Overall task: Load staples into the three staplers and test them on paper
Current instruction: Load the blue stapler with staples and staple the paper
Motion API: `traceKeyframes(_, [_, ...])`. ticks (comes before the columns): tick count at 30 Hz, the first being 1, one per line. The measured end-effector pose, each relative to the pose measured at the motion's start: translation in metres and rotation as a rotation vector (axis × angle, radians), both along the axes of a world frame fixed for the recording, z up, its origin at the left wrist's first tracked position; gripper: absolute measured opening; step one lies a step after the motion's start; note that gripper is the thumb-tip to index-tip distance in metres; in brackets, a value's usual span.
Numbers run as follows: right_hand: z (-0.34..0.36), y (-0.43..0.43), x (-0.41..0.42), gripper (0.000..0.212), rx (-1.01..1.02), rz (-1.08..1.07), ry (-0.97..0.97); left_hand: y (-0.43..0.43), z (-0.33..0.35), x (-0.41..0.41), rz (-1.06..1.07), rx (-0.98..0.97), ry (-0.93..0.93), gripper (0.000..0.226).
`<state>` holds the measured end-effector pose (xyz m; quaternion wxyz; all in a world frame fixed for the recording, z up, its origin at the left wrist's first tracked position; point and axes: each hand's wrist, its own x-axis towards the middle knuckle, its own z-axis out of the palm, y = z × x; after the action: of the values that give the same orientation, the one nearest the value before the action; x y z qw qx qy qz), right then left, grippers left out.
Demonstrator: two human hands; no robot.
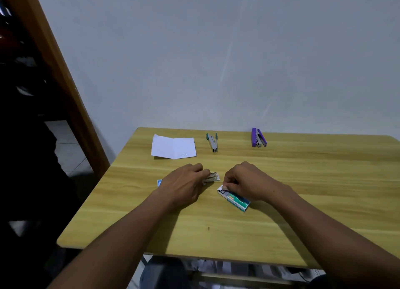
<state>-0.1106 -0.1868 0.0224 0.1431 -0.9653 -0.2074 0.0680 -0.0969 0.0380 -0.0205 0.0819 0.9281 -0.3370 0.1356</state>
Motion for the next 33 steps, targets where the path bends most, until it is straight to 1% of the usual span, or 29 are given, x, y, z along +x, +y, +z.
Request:
traceKeyframes(3, [0.001,-0.002,-0.002,0.013,0.041,-0.002,-0.009,0.001,-0.001,-0.001,0.011,-0.019,0.008,0.015])
traceKeyframes(7, [0.012,-0.007,0.005,0.011,0.257,-0.054,-0.036,0.002,-0.001,-0.002,0.006,-0.053,0.007,0.013])
traceKeyframes(10, [0.024,-0.002,0.011,0.007,0.447,-0.083,0.032,0.002,0.0,-0.003,-0.002,-0.069,0.005,0.015])
traceKeyframes(12, [0.025,0.005,0.015,0.013,0.528,-0.105,0.116,0.002,0.0,-0.003,-0.01,-0.08,-0.001,0.014])
traceKeyframes(14, [0.022,0.011,0.02,0.017,0.503,-0.101,0.139,0.003,0.0,-0.004,-0.019,-0.091,-0.006,0.013])
traceKeyframes(17, [0.015,0.017,0.025,0.008,0.42,-0.071,0.075,0.004,0.0,-0.004,-0.021,-0.092,-0.005,0.014])
traceKeyframes(20, [0.008,0.019,0.028,0.006,0.438,-0.076,0.016,0.006,0.0,-0.002,-0.022,-0.098,0.003,0.013])
traceKeyframes(26, [-0.004,0.022,0.027,0.017,0.364,-0.045,-0.042,0.007,0.0,0.0,-0.038,-0.109,0.022,0.01])
traceKeyframes(33, [-0.01,0.024,0.025,0.012,0.342,-0.011,-0.084,0.008,0.0,0.001,-0.047,-0.104,0.027,0.013])
